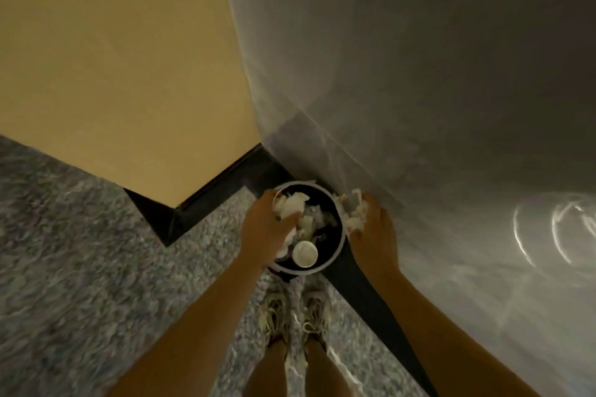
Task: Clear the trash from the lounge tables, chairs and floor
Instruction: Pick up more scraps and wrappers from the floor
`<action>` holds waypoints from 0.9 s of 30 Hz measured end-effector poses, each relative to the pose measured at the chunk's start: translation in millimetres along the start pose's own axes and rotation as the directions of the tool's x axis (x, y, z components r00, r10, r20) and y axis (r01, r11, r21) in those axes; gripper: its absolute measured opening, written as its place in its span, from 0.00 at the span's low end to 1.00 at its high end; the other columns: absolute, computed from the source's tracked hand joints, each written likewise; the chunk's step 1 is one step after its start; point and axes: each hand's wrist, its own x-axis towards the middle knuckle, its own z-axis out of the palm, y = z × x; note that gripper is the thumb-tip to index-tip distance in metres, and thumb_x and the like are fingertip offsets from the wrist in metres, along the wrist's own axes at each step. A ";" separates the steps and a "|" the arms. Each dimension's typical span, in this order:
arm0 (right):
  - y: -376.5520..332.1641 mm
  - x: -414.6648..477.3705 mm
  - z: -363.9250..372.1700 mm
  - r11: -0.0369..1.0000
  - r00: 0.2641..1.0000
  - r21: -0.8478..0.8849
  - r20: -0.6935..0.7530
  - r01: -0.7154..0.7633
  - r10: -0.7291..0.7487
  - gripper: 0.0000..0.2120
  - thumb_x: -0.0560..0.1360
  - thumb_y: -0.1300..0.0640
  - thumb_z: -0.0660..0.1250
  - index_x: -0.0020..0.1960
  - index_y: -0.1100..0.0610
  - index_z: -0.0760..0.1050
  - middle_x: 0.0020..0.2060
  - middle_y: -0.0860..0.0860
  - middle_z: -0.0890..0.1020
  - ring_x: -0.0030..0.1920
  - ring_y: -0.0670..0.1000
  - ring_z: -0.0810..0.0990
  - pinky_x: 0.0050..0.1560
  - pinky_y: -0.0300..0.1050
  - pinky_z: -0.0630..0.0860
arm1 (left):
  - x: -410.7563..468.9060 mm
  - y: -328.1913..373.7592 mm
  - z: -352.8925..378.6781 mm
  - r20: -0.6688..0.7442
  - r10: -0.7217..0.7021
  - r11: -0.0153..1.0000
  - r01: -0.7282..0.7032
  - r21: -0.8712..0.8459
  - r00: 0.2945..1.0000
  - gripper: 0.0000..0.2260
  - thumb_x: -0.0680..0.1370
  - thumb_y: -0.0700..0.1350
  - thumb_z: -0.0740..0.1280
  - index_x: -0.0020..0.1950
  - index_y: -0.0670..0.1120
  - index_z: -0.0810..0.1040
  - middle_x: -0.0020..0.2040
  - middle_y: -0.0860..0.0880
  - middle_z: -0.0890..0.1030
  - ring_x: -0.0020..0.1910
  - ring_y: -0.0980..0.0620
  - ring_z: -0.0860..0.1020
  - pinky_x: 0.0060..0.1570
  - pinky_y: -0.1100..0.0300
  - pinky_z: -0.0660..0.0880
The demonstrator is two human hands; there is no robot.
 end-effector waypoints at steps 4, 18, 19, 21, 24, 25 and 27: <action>40.2 41.8 70.1 0.998 0.999 -0.068 0.033 -0.018 0.020 0.25 0.76 0.62 0.63 0.71 0.60 0.60 0.63 0.61 0.71 0.62 0.60 0.71 0.61 0.53 0.69 | 50.5 -43.1 74.0 -0.021 -0.072 0.997 0.072 0.018 0.997 0.23 0.75 0.53 0.68 0.66 0.42 0.70 0.59 0.42 0.77 0.57 0.44 0.76 0.53 0.55 0.73; 108.1 88.4 184.9 0.981 0.974 0.161 0.215 -0.106 0.070 0.35 0.74 0.61 0.67 0.75 0.57 0.53 0.72 0.55 0.63 0.71 0.53 0.63 0.63 0.32 0.60 | 115.0 -125.2 180.1 0.172 -0.210 0.977 0.213 0.001 0.962 0.39 0.73 0.53 0.71 0.76 0.46 0.53 0.73 0.44 0.63 0.70 0.45 0.65 0.67 0.54 0.65; 106.5 87.4 182.0 0.979 0.974 0.166 0.211 -0.116 0.079 0.34 0.74 0.61 0.67 0.75 0.58 0.54 0.72 0.55 0.64 0.70 0.53 0.65 0.59 0.27 0.59 | 115.3 -124.3 179.1 0.195 -0.230 0.970 0.240 -0.027 0.954 0.41 0.72 0.53 0.72 0.76 0.46 0.52 0.74 0.44 0.62 0.71 0.44 0.64 0.68 0.52 0.64; 103.1 85.7 174.6 0.976 0.976 0.179 0.199 -0.126 0.089 0.31 0.75 0.61 0.67 0.74 0.59 0.57 0.70 0.56 0.67 0.68 0.54 0.67 0.55 0.24 0.58 | 112.8 -120.9 177.4 0.195 -0.257 0.960 0.274 -0.064 0.946 0.41 0.70 0.52 0.74 0.75 0.45 0.55 0.72 0.44 0.65 0.69 0.44 0.66 0.67 0.55 0.65; 98.9 84.0 163.8 0.973 0.976 0.190 0.196 -0.130 0.092 0.29 0.75 0.64 0.64 0.73 0.57 0.58 0.69 0.56 0.69 0.67 0.54 0.69 0.55 0.28 0.63 | 109.8 -110.6 175.7 0.106 -0.300 0.944 0.311 -0.108 0.948 0.32 0.73 0.53 0.71 0.70 0.42 0.63 0.64 0.44 0.74 0.63 0.47 0.73 0.53 0.67 0.65; 97.4 84.2 161.7 0.973 0.976 0.193 0.198 -0.130 0.091 0.28 0.75 0.65 0.63 0.73 0.57 0.58 0.69 0.56 0.68 0.67 0.54 0.69 0.54 0.29 0.63 | 110.5 -107.4 175.4 0.085 -0.307 0.946 0.314 -0.081 0.948 0.28 0.74 0.53 0.69 0.69 0.41 0.65 0.62 0.44 0.75 0.60 0.47 0.74 0.49 0.68 0.64; 94.4 85.2 158.9 0.970 0.977 0.203 0.195 -0.130 0.090 0.28 0.75 0.68 0.62 0.72 0.58 0.59 0.69 0.56 0.68 0.67 0.54 0.69 0.53 0.27 0.62 | 112.5 -102.5 173.8 0.069 -0.303 0.953 0.302 0.025 0.950 0.19 0.78 0.51 0.64 0.64 0.40 0.70 0.56 0.43 0.77 0.55 0.47 0.76 0.44 0.66 0.64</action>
